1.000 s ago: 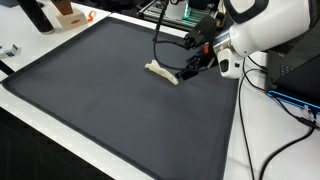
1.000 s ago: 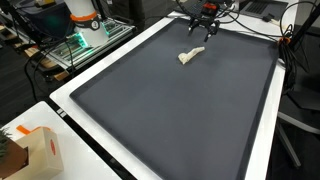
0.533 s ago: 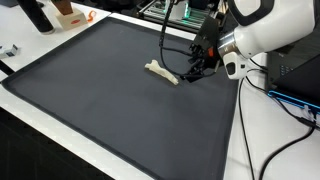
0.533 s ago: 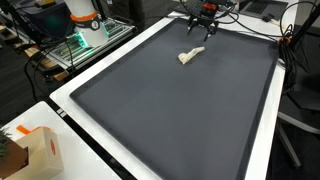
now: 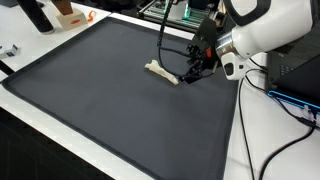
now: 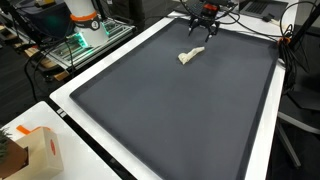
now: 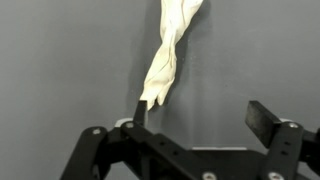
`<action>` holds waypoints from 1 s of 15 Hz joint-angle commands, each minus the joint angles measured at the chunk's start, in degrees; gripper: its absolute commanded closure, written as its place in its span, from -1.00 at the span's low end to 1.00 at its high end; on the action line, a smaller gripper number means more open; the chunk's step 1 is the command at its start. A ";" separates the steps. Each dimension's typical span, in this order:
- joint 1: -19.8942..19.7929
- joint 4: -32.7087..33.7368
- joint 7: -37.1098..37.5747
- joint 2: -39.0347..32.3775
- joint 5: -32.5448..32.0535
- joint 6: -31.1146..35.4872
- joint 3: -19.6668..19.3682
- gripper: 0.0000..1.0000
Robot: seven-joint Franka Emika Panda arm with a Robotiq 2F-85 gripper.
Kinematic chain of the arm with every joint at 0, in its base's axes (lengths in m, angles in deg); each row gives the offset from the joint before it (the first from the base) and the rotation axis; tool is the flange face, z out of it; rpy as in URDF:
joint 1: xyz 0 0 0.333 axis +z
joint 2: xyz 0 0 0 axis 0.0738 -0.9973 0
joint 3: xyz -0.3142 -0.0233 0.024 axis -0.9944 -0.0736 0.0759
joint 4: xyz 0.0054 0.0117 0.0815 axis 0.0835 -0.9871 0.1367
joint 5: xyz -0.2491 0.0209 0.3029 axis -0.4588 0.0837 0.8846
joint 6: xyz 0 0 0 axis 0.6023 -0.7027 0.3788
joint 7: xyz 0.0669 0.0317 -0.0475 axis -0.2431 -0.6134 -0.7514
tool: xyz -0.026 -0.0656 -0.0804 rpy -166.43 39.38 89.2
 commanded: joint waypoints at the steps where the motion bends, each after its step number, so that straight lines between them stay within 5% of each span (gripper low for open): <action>1: -1.23 -0.41 0.86 0.30 -0.26 1.79 0.66 -1.00; 15: -5.00 -1.93 13.77 2.24 7.81 9.07 0.50 -1.00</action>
